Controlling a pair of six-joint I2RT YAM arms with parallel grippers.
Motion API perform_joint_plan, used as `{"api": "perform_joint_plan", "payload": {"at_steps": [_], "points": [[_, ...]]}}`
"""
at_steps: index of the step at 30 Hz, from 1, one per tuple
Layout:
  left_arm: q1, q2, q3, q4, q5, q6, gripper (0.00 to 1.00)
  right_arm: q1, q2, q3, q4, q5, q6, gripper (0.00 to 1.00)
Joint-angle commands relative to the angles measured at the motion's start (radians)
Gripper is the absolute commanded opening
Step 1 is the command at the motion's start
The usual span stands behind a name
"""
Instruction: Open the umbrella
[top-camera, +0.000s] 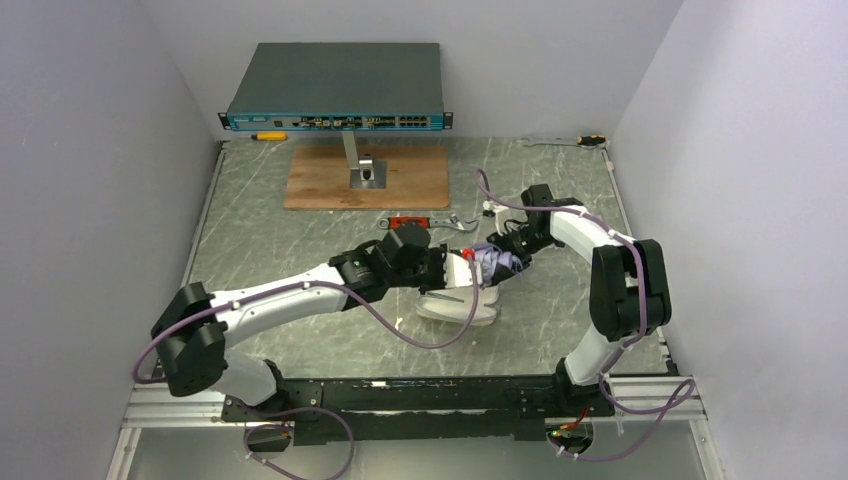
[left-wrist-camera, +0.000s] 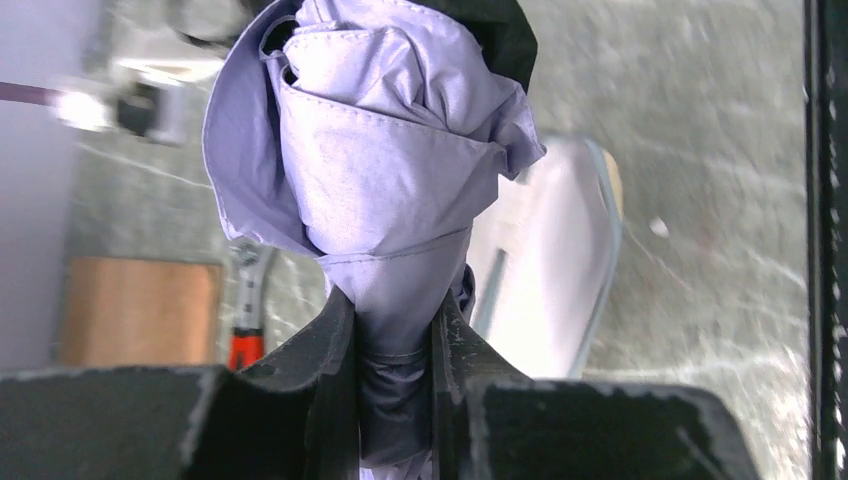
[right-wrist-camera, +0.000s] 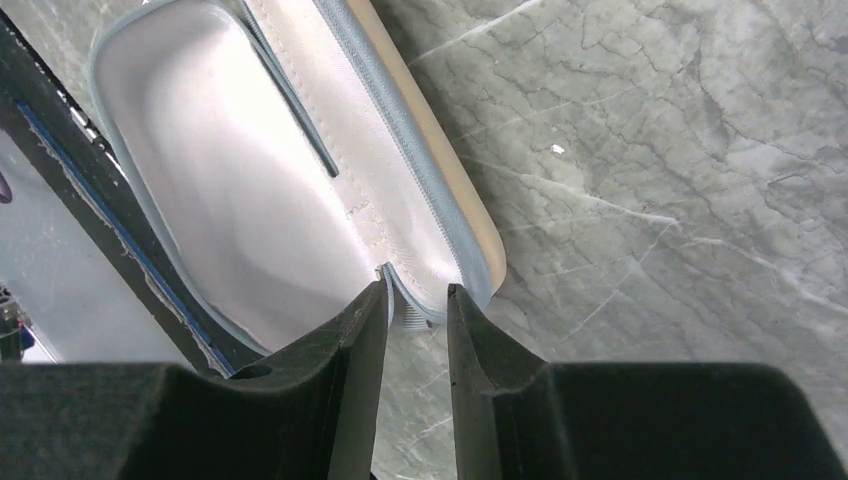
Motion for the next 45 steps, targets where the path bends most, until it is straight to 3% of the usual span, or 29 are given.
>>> {"api": "perform_joint_plan", "payload": {"at_steps": [1,6,12,17,24,31,39,45], "points": [[0.029,-0.091,-0.013,0.219,-0.06,-0.101,0.0,0.002,0.009,-0.004,0.002,0.013,-0.04,0.31],[0.107,-0.189,0.044,0.098,-0.026,-0.172,0.0,0.007,-0.044,0.015,-0.026,0.002,-0.058,0.33],[0.371,-0.399,0.058,-0.195,0.124,-0.299,0.0,0.141,-0.22,0.042,-0.007,0.006,-0.047,0.64],[0.581,-0.559,0.046,-0.413,0.238,-0.188,0.0,0.272,-0.26,0.032,0.078,0.023,0.007,0.8],[1.035,-0.7,0.014,-0.564,0.303,-0.369,0.0,0.562,-0.162,0.1,0.259,0.169,0.045,0.86],[1.303,-0.812,-0.058,-0.647,0.296,-0.506,0.0,0.784,0.014,0.221,0.29,0.322,-0.069,0.89],[1.336,-0.822,-0.069,-0.643,0.384,-0.607,0.0,0.869,0.174,0.227,0.289,0.474,-0.222,0.89],[1.336,-0.856,-0.11,-0.649,0.491,-0.486,0.0,0.848,0.091,-0.012,0.371,0.588,-0.368,0.85]]}}
